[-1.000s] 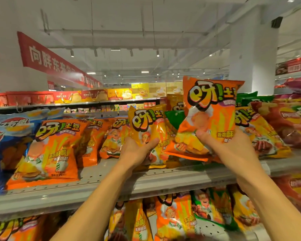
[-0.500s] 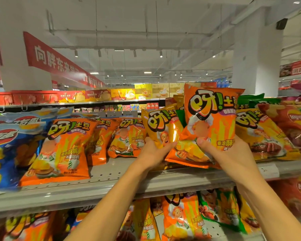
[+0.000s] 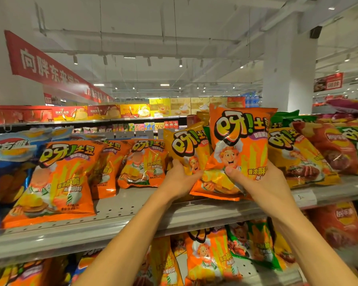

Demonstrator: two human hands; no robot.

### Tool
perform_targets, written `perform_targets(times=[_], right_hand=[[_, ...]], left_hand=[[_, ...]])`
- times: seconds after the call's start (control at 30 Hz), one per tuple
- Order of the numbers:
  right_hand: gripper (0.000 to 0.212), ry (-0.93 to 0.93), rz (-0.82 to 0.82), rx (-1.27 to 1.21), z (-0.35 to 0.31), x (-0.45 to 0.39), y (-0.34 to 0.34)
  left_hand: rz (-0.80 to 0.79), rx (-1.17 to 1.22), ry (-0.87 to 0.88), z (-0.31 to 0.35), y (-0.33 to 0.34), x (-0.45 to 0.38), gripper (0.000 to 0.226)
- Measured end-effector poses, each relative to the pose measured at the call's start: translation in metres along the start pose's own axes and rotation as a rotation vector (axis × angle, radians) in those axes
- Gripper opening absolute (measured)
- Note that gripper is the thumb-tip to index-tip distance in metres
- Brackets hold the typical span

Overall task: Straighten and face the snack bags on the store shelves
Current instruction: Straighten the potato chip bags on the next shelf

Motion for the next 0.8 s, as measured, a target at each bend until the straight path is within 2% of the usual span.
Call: perform_targets(times=[0.13, 0.2, 0.27, 0.37, 0.43, 0.5, 0.67, 0.8], right_hand=[[0.053, -0.02, -0.018, 0.008, -0.009, 0.0, 0.003], [0.042, -0.03, -0.02, -0.031, -0.019, 0.002, 0.012], [0.034, -0.065, -0.038, -0.045, -0.031, 0.003, 0.027], [0.052, -0.063, -0.104, -0.049, -0.044, 0.008, 0.058], [0.058, -0.073, -0.124, -0.046, -0.053, 0.01, 0.082], [0.063, -0.098, -0.125, -0.022, -0.063, 0.012, 0.108], [0.083, -0.149, -0.212, 0.172, -0.079, 0.017, 0.183], [0.09, -0.029, -0.357, 0.229, -0.068, 0.012, 0.221]], left_hand=[[-0.086, 0.015, 0.014, -0.007, -0.016, 0.011, 0.056], [-0.07, -0.05, 0.076, -0.006, -0.031, 0.029, 0.064], [0.03, -0.145, 0.14, -0.01, -0.049, 0.048, 0.079], [0.258, -0.4, 0.214, -0.034, -0.082, 0.086, 0.06], [0.461, -0.634, 0.253, -0.05, -0.108, 0.116, 0.048], [0.626, -0.759, 0.259, -0.063, -0.13, 0.143, 0.04], [0.713, -0.814, 0.252, -0.088, -0.146, 0.17, 0.031], [0.714, -0.767, 0.252, -0.094, -0.148, 0.175, 0.031]])
Point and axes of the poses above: each hand's wrist, its own x-axis away from the middle knuckle, its own y-axis out of the palm, z = x × y, the point moved 5 cm from there along -x, towards the middle knuckle, and after that the axes turned 1 degree about z, right-handed, at the moved point
